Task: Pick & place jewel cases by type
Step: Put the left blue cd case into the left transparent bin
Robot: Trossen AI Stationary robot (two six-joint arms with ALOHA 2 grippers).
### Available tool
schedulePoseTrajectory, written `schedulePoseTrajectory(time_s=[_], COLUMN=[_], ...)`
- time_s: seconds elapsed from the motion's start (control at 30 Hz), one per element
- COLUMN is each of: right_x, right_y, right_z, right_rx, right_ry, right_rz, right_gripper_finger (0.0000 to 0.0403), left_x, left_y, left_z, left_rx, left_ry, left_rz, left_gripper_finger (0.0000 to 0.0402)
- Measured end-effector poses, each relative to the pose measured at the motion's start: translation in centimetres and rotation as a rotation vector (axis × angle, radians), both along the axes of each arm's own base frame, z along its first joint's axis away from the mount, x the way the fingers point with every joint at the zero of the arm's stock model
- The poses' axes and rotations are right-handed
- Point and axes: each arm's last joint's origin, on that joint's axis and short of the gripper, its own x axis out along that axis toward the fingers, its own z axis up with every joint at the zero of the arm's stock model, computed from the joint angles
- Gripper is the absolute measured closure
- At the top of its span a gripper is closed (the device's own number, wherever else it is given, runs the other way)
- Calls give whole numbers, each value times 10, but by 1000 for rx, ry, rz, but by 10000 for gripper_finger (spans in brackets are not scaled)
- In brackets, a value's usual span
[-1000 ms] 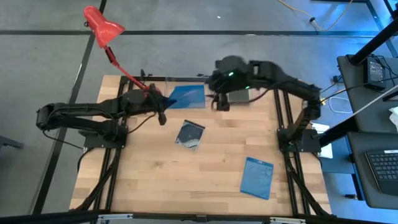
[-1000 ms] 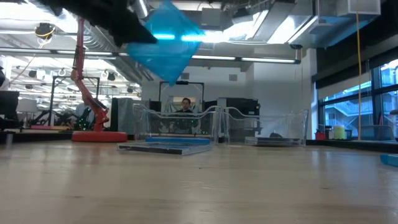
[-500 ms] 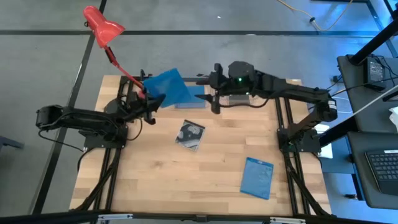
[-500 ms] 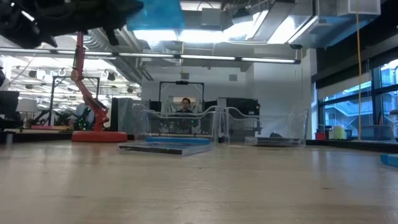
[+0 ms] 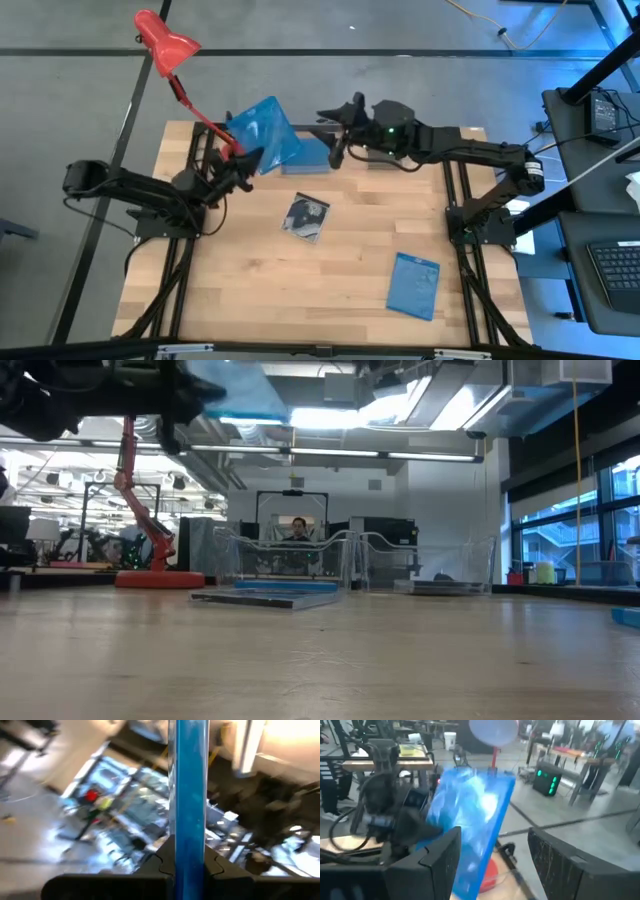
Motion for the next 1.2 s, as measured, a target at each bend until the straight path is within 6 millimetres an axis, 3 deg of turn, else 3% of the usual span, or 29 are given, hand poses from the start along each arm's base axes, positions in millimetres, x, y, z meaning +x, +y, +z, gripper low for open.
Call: schedulePoseTrajectory(time_s=[0.23,0.43,0.57,0.9,1.03,1.2], right_x=[-14,-24,-38,-89,-103,-112], right_y=[3,4,7,10,13,14], right_z=[24,28,29,49,56,55], right_rx=[-67,-63,-45,-138,-218,-250], right_ry=[-37,-7,66,161,184,240], right_rz=[5,5,5,-147,-151,-140], right_gripper_finger=[169,169,169,169,169,169], left_x=[22,60,85,129,150,174], left_y=[-27,-44,-50,-45,-33,-17], left_z=[-9,-13,-16,-42,-52,-57], left_rx=[-119,-212,-299,-640,-688,-659], left_ry=[10,54,-5,-381,-497,-476], left_rz=[44,166,208,383,463,533], left_gripper_finger=[383,383,381,379,379,378])
